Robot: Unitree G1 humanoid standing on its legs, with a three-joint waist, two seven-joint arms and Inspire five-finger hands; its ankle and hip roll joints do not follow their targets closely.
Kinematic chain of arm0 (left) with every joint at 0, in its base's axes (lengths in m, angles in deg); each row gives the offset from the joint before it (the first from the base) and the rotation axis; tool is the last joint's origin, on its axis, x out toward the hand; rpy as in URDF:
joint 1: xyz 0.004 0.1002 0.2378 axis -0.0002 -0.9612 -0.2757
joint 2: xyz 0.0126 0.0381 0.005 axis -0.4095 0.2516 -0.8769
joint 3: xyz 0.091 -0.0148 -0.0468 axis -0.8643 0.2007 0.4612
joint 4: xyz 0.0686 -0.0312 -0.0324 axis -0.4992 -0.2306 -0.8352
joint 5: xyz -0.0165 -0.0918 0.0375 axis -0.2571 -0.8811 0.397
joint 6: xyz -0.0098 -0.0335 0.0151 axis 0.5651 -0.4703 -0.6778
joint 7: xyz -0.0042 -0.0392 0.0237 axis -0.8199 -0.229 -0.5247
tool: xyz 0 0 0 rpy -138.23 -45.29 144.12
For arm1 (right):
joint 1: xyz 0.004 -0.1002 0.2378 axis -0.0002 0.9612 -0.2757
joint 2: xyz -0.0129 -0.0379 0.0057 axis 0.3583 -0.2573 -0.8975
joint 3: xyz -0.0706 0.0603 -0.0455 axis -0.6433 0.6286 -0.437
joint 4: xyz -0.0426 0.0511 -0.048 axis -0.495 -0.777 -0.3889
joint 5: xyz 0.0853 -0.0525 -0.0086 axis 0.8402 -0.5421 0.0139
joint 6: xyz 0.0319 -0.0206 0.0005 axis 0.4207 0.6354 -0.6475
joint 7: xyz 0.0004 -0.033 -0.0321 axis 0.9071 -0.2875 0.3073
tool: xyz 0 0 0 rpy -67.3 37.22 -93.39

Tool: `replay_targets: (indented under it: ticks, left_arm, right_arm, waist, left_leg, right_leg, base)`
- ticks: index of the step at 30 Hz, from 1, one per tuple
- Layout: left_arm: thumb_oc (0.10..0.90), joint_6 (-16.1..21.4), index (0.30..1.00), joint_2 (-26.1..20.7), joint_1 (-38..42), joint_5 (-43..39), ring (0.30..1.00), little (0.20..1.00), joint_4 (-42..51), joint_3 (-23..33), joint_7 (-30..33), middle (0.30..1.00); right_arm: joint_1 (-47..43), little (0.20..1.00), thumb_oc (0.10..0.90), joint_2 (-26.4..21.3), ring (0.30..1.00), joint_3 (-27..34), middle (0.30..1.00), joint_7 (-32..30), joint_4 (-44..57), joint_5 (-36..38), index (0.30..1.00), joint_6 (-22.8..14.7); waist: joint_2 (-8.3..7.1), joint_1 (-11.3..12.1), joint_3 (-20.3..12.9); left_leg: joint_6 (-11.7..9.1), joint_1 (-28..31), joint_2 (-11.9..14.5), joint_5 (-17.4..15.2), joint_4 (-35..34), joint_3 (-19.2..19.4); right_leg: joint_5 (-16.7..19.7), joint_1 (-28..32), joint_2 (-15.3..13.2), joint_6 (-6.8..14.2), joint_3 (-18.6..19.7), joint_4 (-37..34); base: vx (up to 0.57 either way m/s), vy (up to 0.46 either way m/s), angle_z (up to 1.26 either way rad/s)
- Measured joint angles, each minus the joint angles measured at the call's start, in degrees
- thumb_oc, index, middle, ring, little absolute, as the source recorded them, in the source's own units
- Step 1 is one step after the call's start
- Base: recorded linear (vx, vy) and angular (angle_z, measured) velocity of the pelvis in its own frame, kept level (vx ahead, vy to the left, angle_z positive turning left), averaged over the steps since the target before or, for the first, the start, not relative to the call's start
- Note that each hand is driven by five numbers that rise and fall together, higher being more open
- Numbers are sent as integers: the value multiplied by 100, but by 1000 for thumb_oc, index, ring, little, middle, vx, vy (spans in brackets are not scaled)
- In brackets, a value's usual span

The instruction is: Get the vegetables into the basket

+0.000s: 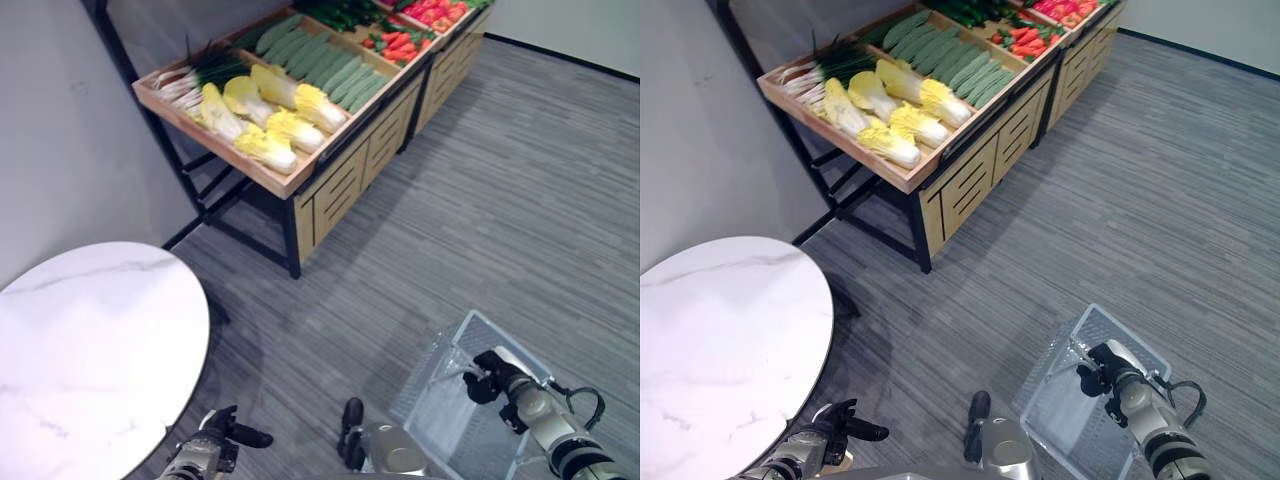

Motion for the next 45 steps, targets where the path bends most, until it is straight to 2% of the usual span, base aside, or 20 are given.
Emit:
replay_targets:
  ticks: [2, 9, 10, 11, 12, 13, 14, 15, 16, 17, 18, 19, 20, 22, 23, 24, 28, 30, 32, 45]
  left_arm:
    - [900, 1, 1000, 123, -62, 4, 1000, 1000, -4, -9, -5, 1000]
    - [900, -8, 1000, 188, -151, -4, 1000, 1000, -16, -75, 17, 1000]
    - [900, -8, 1000, 178, -183, -8, 1000, 1000, -2, -89, 20, 1000]
    - [900, -5, 1000, 81, -212, -12, 1000, 1000, -3, -122, 25, 1000]
    - [900, -31, 1000, -4, -375, -20, 1000, 1000, -90, -100, 55, 1000]
    - [900, -57, 1000, -3, -433, -24, 1000, 1000, -128, -76, 57, 1000]
    - [900, -65, 1000, -90, -445, -90, 1000, 1000, -32, -36, 56, 1000]
    - [900, -41, 1000, -195, -491, -138, 1000, 1000, 31, -5, 60, 1000]
    - [900, -3, 1000, -182, -600, -377, 1000, 1000, 126, 65, 81, 1000]
    - [900, 71, 1000, -154, -611, -495, 1000, 1000, 165, 157, 67, 1000]
    - [900, 146, 1000, 83, -369, -578, 1000, 1000, 232, 159, 94, 1000]
    - [900, 148, 1000, 33, -316, -580, 1000, 1000, 236, 98, 66, 1000]
    - [900, 143, 1000, 99, -279, -579, 1000, 1000, 220, -37, 57, 1000]
    - [900, 166, 1000, 102, -189, -761, 1000, 1000, 292, -15, -11, 1000]
    - [900, 220, 1000, 115, -186, -752, 1000, 1000, 328, 3, 28, 1000]
    - [900, 234, 1000, 94, -211, -752, 1000, 1000, 297, 53, 56, 1000]
    - [900, 236, 1000, 35, -293, -689, 1000, 1000, 212, 53, 50, 1000]
    - [900, 213, 1000, -64, -326, -672, 1000, 1000, 193, 50, 60, 1000]
    - [900, 146, 1000, -135, -374, -621, 1000, 1000, 137, 0, 56, 1000]
    - [900, 129, 1000, -270, -633, -397, 1000, 1000, 147, 51, 140, 1000]
  right_arm:
    - [241, 300, 400, -2, 300, -3, 300, 18, -2, 3, 300, -6]
    - [290, 300, 400, -10, 300, -5, 300, 18, -66, 27, 300, -38]
    - [268, 300, 400, -11, 300, -5, 300, 2, -67, 27, 300, -45]
    - [260, 300, 400, 34, 300, -26, 300, -3, -109, 47, 300, -74]
    - [143, 300, 400, 208, 300, -144, 300, -66, -360, 59, 300, -96]
    - [63, 300, 400, 256, 300, -202, 300, -105, -462, 56, 300, -96]
    - [-6, 300, 400, 272, 300, -322, 300, -144, -496, 53, 300, -105]
    - [-35, 300, 400, 284, 300, -468, 300, -136, -506, 55, 300, -128]
    - [-91, 300, 400, 367, 300, -525, 300, -189, -496, 60, 300, -127]
    - [-171, 300, 400, 470, 300, -520, 300, -220, -465, 69, 300, -138]
    - [-358, 300, 400, 441, 300, -524, 300, -152, -682, 122, 300, -156]
    - [-191, 300, 400, 458, 300, -520, 300, -119, -676, 127, 300, -151]
    - [-181, 300, 400, 480, 300, -496, 300, -150, -751, 124, 300, -111]
    - [-122, 300, 400, 442, 300, -519, 300, -115, -760, 183, 300, -94]
    - [-135, 300, 400, 420, 300, -510, 300, -121, -795, 236, 300, -99]
    - [-90, 300, 400, 433, 300, -520, 300, -126, -712, 237, 300, -176]
    - [110, 300, 400, 419, 300, -525, 300, -117, -674, 237, 300, -155]
    - [156, 300, 400, 676, 300, -519, 300, -81, -850, 266, 300, -74]
    - [248, 300, 400, 891, 300, -511, 300, -69, -848, 280, 300, -92]
    - [157, 300, 400, 1219, 300, -507, 300, -65, -936, 344, 300, -229]
  waist:
    - [220, -49, -134]
    - [432, -38, -252]
    - [497, 9, -249]
    - [360, 109, -223]
    - [192, 166, -244]
    - [287, 195, -330]
    - [176, 430, -269]
    - [-59, 556, -246]
    - [-285, 635, -183]
    - [-424, 721, -137]
    - [76, 770, -15]
    - [-163, 777, -82]
    - [-6, 779, 39]
    - [-107, 1124, 57]
    - [-72, 1319, 43]
    - [-44, 1126, 33]
    - [-62, 853, -27]
    - [-298, 819, -42]
    - [-458, 800, -140]
    - [-447, 884, -407]
  left_leg:
    - [-9, 21, 53, 7, -96, 7]
    - [-76, -12, 106, 54, -64, 3]
    - [-159, -7, 211, -11, 1, -125]
    - [-327, 4, 252, -200, 374, -279]
    - [-379, -230, 563, -153, 1237, -540]
    - [-324, -456, 828, 6, 1523, -729]
    - [-286, -879, 952, 97, 2310, -1599]
    - [-326, -869, 787, 72, 2452, -1765]
    - [-393, -1151, 458, -157, 2240, -2785]
    - [-386, -1482, 44, -273, 2022, -3248]
    - [-244, -2186, 177, -380, 457, -3531]
    - [-341, -2230, 60, -185, -372, -3191]
    - [-322, -2254, 190, -41, -822, -3208]
    - [-359, -2589, -279, 200, -734, -4169]
    - [-348, -2628, -412, 260, -583, -4362]
    - [-195, -2599, -575, 274, -106, -4126]
    - [24, -1909, -610, 478, -577, -3912]
    - [308, -1522, -716, 630, -779, -3721]
    - [453, -1386, -887, 531, -779, -3706]
    - [424, -1463, -1044, 308, -815, -3493]
  right_leg:
    - [54, 120, 148, 44, -38, -317]
    - [110, 156, 242, 83, -72, -562]
    - [-47, -64, 223, -10, -57, -101]
    - [-239, -338, 112, -213, -25, 593]
    - [-417, -176, 313, -54, 61, 254]
    - [-535, -37, 434, 189, -20, 14]
    - [-656, -113, 356, -158, 172, 632]
    - [-530, 62, 233, -478, 332, 437]
    - [-220, 297, 426, -550, 762, -63]
    - [-46, 453, 487, -278, 1071, -544]
    - [-923, -11, 503, -275, 1147, 1191]
    - [-1471, 262, 87, -76, 1457, 1138]
    - [-1423, 420, 315, -53, 1529, 1097]
    - [-1153, 536, 276, -215, 1976, 723]
    - [-932, 609, 287, -199, 2156, 469]
    - [-470, 1179, 297, -116, 2179, -381]
    - [-290, 1553, 389, 21, 2420, -928]
    - [-203, 1753, 266, 292, 2389, -972]
    - [-174, 1901, 106, 339, 2285, -972]
    - [-349, 1696, -103, 471, 2332, -987]
  base:
    - [32, -53, -6]
    - [31, -115, -10]
    - [108, -277, -48]
    - [132, -335, -69]
    - [101, -266, -75]
    - [82, -200, -113]
    - [74, -37, -105]
    - [156, -24, -144]
    - [302, 63, -128]
    - [461, 196, -161]
    - [443, 192, -88]
    - [329, 135, -49]
    - [115, 10, 6]
    - [52, 32, -105]
    - [92, 133, -169]
    - [111, 152, -111]
    - [102, 110, -34]
    - [100, 179, -15]
    - [39, 147, 9]
    - [24, 58, -8]
